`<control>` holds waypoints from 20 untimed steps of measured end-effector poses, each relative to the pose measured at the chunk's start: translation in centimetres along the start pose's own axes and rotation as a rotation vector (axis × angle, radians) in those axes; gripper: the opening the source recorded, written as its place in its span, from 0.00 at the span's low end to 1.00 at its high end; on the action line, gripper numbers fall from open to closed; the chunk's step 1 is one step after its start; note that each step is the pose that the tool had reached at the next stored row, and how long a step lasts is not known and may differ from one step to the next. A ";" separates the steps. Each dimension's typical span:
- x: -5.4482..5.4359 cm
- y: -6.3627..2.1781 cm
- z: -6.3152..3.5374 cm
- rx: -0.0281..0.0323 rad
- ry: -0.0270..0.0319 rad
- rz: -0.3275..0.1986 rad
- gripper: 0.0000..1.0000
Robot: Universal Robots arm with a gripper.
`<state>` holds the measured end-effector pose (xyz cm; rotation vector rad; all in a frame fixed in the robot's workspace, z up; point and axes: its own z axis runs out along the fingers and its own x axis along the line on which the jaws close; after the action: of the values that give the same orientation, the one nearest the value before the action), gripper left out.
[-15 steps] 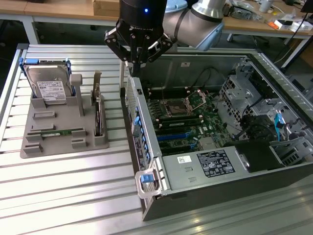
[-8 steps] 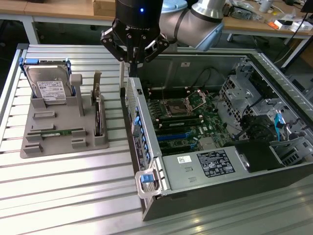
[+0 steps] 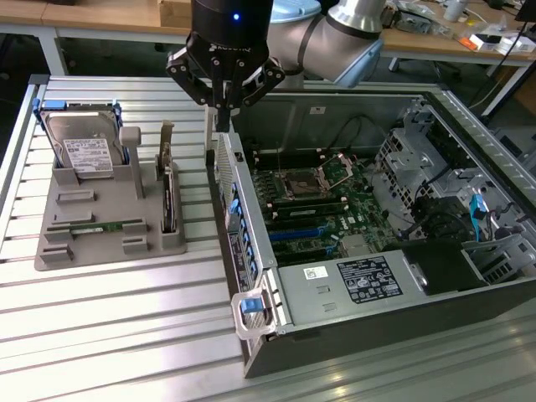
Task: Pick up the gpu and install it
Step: 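Reach for the gpu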
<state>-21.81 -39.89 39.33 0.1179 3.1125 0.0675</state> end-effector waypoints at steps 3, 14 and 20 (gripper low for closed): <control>0.8 -0.06 -0.02 0.0000 0.0000 0.000 0.10; 3.4 -0.25 -0.09 0.0000 -0.0001 0.000 0.10; 5.2 -0.39 -0.15 0.0000 -0.0004 0.000 0.10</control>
<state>-27.03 -39.89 39.33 0.1180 3.1121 0.0675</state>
